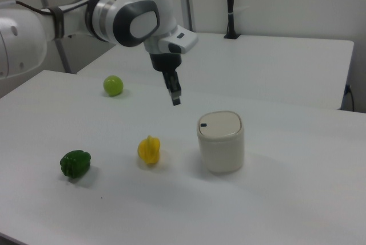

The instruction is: Close garbage bin

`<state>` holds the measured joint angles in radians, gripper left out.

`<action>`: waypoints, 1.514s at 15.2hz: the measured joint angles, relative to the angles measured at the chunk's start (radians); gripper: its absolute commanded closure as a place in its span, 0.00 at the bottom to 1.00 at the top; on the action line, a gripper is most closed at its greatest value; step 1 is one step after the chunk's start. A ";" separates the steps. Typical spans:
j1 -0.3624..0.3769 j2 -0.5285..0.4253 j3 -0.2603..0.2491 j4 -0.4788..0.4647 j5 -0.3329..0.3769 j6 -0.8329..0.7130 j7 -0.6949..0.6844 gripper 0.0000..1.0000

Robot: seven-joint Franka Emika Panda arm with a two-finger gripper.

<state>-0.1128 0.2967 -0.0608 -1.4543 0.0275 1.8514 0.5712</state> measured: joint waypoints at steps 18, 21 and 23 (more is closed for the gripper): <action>0.035 -0.224 0.017 -0.063 0.132 -0.367 -0.625 0.00; 0.030 -0.245 0.016 -0.079 0.129 -0.367 -0.637 0.00; 0.023 -0.248 0.012 -0.079 0.126 -0.367 -0.680 0.00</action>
<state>-0.0902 0.0492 -0.0488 -1.5330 0.1539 1.4848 -0.1090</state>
